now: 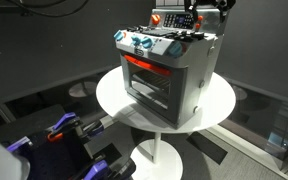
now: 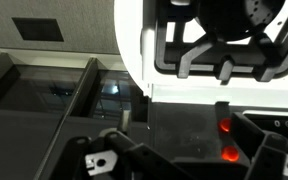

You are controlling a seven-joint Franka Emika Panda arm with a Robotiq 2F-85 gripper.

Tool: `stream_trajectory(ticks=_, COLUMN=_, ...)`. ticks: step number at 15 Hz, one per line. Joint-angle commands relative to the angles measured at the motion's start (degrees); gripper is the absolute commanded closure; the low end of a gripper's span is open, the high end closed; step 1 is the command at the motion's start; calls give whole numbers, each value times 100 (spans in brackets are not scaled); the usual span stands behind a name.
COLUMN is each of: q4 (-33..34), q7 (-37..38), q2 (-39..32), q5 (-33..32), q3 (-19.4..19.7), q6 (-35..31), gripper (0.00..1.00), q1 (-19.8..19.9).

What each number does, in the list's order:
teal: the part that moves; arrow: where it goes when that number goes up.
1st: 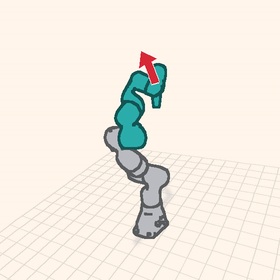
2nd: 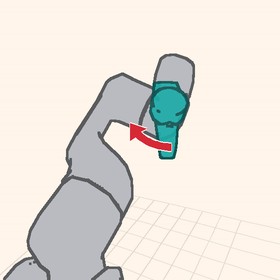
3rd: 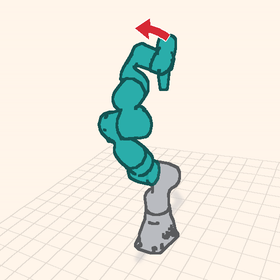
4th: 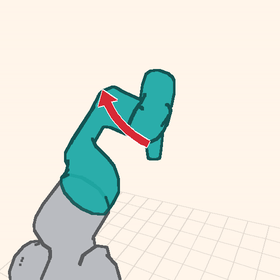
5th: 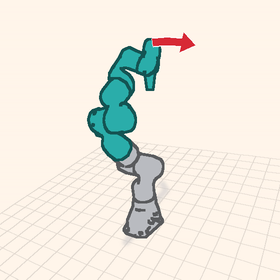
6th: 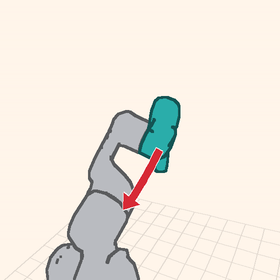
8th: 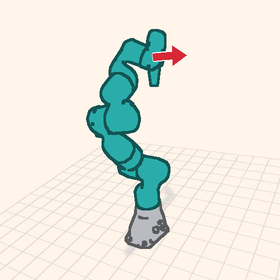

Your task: Press the top switch on the stove

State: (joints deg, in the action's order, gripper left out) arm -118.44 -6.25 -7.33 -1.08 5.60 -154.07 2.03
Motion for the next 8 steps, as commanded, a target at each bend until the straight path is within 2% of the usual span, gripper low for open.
stream_trajectory(ticks=1, q4=300, q7=98, q2=-239, q5=-84, q3=-69, q6=-96, gripper=0, q1=69)
stream_trajectory(ticks=8, q4=493, q7=66, q2=-416, q5=-40, q3=-135, q6=-181, gripper=0, q1=63)
